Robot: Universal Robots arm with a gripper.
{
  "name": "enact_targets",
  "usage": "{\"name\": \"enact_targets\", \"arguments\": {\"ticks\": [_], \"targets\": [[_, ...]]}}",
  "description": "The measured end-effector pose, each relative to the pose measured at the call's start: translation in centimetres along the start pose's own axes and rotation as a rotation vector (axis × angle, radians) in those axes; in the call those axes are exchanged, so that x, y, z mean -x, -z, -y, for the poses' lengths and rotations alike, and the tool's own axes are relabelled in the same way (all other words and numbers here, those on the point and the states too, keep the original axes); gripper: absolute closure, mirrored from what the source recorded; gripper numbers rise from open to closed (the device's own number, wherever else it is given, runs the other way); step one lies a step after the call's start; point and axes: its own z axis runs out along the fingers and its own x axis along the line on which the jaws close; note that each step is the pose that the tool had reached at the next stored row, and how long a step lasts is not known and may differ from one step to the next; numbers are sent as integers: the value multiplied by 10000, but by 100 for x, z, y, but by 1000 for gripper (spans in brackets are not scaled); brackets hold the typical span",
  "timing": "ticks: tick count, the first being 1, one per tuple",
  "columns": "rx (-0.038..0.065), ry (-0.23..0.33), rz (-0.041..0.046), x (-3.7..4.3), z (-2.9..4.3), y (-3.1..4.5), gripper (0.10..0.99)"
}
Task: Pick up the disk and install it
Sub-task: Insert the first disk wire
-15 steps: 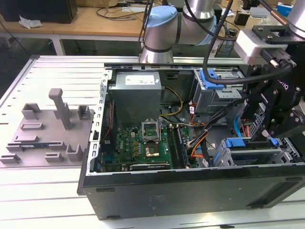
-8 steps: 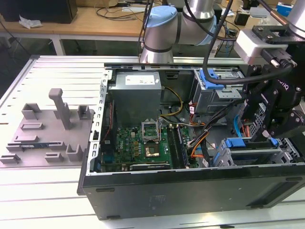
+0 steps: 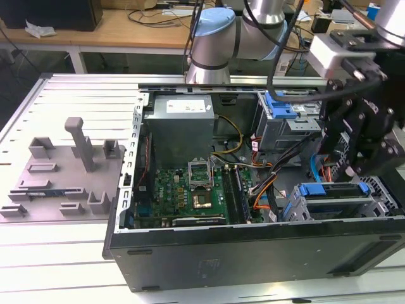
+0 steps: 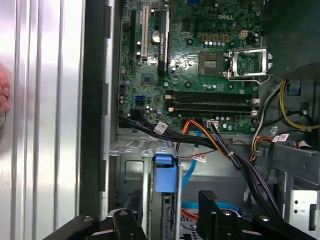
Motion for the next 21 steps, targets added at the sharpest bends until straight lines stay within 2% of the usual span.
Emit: {"name": "enact_targets", "arguments": {"ticks": [2,3,4,5,6,7,8,10,11,12,13,14,17,18,21], "targets": [[6,1,-135,108,5,2,522],[11,1,-238,167,8,4,522],[21,2,-462,220,10,4,522],[34,4,-944,280,13,6,522],[50,6,-1379,314,14,7,522],[65,7,-1741,340,15,6,522],[80,9,-2064,365,16,7,522],[97,11,-2430,397,18,8,522],[108,12,-2679,420,19,8,522],[117,13,-2870,439,20,8,522],[132,14,-3212,474,21,9,522],[145,17,-3502,490,22,10,522],[172,18,-4100,512,23,10,522],[189,19,-4453,545,24,10,522],[215,21,-5043,587,13,8,522]]}}
